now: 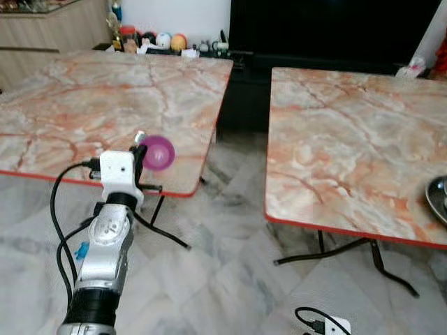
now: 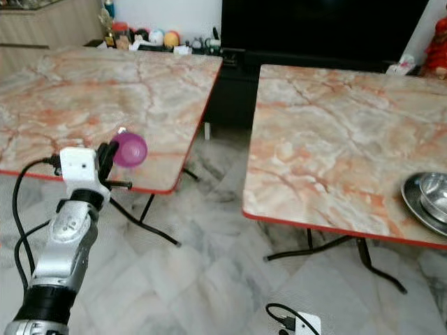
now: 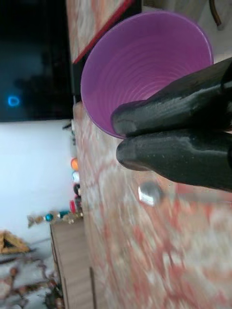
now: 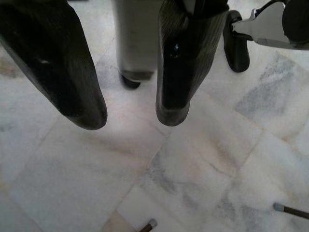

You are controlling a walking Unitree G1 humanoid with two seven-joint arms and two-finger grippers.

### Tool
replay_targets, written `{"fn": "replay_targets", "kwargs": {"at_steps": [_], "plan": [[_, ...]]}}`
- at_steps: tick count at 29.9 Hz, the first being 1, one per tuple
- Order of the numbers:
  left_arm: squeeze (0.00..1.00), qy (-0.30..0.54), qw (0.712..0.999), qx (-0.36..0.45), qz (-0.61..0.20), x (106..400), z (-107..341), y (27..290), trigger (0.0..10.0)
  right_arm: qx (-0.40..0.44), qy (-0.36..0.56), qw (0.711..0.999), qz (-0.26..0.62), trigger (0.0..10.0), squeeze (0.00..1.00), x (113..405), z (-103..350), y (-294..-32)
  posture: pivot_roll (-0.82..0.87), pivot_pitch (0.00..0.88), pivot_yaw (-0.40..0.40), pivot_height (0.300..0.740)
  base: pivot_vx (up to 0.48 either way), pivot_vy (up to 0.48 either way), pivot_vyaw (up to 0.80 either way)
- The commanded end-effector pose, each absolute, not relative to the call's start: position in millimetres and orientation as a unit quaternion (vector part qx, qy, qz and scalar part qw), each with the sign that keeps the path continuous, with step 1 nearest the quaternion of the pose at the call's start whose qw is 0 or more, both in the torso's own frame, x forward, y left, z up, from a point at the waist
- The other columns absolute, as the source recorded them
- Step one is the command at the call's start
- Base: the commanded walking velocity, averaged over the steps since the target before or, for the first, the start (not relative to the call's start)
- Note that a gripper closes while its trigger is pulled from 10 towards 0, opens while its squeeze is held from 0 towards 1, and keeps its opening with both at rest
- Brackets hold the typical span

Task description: Setting the table

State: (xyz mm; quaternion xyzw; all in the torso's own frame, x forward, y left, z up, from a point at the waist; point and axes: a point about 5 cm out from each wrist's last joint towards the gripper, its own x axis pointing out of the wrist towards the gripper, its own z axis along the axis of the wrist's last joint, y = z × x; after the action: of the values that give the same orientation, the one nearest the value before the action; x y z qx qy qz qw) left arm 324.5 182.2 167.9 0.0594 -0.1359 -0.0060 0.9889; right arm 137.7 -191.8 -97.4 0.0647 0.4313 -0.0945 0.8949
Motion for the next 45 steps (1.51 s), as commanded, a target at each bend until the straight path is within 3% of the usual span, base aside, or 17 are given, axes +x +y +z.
{"fn": "replay_targets", "kwargs": {"at_steps": [1,14,27,45], "plan": [[0.00,-0.138,0.988,0.061,-0.027,327,172,174,10.0,0.067,0.429,0.893,-0.113,10.0,0.00,135,-97,-198,0.12,0.000,0.024,0.740,0.000,-0.458,0.00],[0.00,-0.142,0.988,0.052,-0.036,329,173,167,10.0,0.060,0.416,0.901,-0.105,10.0,0.00,149,-92,-197,0.12,0.000,-0.009,0.740,0.000,-0.456,0.00],[0.00,-0.135,0.988,0.051,-0.059,327,168,164,10.0,0.055,0.425,0.898,-0.101,10.0,0.00,145,-94,-200,0.12,0.000,-0.022,0.740,0.000,-0.436,0.00],[0.00,-0.116,0.988,0.023,-0.101,324,161,154,10.0,0.059,0.435,0.892,-0.103,10.0,0.00,139,-97,-199,0.12,0.000,-0.022,0.740,0.000,0.000,0.00]]}}
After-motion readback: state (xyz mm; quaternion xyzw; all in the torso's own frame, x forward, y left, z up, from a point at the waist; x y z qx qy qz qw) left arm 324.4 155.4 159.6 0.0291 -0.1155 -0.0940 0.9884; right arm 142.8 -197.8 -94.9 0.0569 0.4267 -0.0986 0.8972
